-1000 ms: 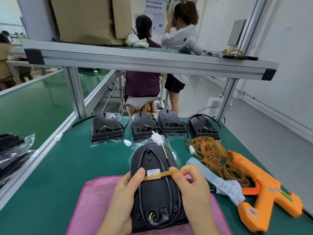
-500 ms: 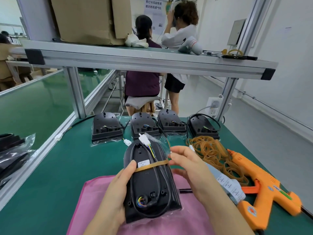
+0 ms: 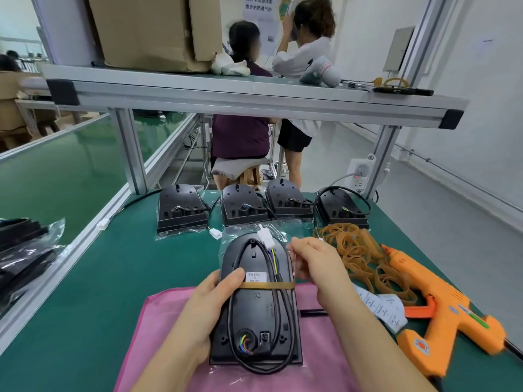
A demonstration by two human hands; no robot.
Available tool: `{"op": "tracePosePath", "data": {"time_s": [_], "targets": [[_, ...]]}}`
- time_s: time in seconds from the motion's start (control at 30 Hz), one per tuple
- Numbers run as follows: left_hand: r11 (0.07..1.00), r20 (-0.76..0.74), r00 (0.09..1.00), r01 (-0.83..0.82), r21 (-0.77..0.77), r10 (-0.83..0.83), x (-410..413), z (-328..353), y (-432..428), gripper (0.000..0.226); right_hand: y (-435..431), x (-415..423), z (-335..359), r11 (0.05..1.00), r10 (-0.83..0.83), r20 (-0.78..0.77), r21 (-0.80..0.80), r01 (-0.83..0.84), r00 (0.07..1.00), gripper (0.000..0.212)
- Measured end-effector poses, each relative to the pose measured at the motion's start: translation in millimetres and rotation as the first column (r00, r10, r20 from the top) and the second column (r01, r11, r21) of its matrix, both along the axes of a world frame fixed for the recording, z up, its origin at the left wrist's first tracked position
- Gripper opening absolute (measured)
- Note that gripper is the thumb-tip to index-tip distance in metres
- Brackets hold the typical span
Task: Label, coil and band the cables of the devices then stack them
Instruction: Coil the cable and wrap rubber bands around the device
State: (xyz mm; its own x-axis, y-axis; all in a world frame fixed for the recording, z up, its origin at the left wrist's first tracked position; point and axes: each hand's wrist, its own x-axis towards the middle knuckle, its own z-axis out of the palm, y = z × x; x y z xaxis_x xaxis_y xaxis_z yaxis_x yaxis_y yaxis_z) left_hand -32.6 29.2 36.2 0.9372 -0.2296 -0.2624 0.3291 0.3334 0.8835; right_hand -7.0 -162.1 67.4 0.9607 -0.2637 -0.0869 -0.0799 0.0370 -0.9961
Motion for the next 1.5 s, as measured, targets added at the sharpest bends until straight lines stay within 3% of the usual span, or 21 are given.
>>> {"op": "tracePosePath", "data": {"time_s": [0.1,0.27,0.4,0.57,0.67,0.83,0.97,1.07,1.23,1.4,1.5], "targets": [[0.998,0.063,0.997,0.037,0.045,-0.04,3,3,4,0.056,-1,-1,-3,0.986,0.033,-0.129,0.164,-0.012,0.991,0.025],[0.992,0.091,0.991,0.093,0.084,-0.101,8,1,8,0.058,0,-3,-9,0.968,0.056,-0.193,0.252,-0.005,0.98,0.029],[0.997,0.028,0.996,0.081,0.022,-0.081,15,-15,15,0.04,2,-8,-4,0.937,0.081,-0.208,0.35,-0.003,0.975,0.021],[0.999,-0.078,0.997,0.026,0.039,-0.023,29,-39,25,0.056,9,-18,-2,0.914,0.12,-0.22,0.404,-0.021,0.968,0.031],[0.999,-0.082,0.996,0.031,0.042,-0.028,35,-45,28,0.057,9,-27,1,0.932,0.151,-0.199,0.354,-0.072,0.968,0.043],[0.998,-0.09,0.995,0.035,0.043,-0.031,40,-52,30,0.062,13,-35,3,0.946,0.202,-0.066,0.271,-0.177,0.977,0.026],[0.997,-0.055,0.998,0.035,0.066,-0.031,39,-50,28,0.063,17,-35,3,0.991,0.094,-0.042,0.096,-0.089,0.995,0.021],[0.997,-0.047,0.999,0.028,0.074,-0.025,38,-49,28,0.063,21,-34,0,0.997,0.05,-0.048,0.055,-0.047,0.998,0.021],[0.997,-0.063,0.998,-0.002,0.083,0.007,37,-44,27,0.061,24,-35,-2,0.988,0.073,-0.031,0.137,-0.068,0.997,0.022],[0.997,-0.151,0.986,-0.066,0.031,0.07,37,-40,24,0.042,22,-42,-11,0.896,0.225,0.076,0.375,-0.237,0.971,0.01],[0.999,-0.187,0.981,-0.051,-0.011,0.048,37,-27,21,0.04,24,-43,-18,0.862,0.269,0.133,0.408,-0.3,0.954,0.022]]}}
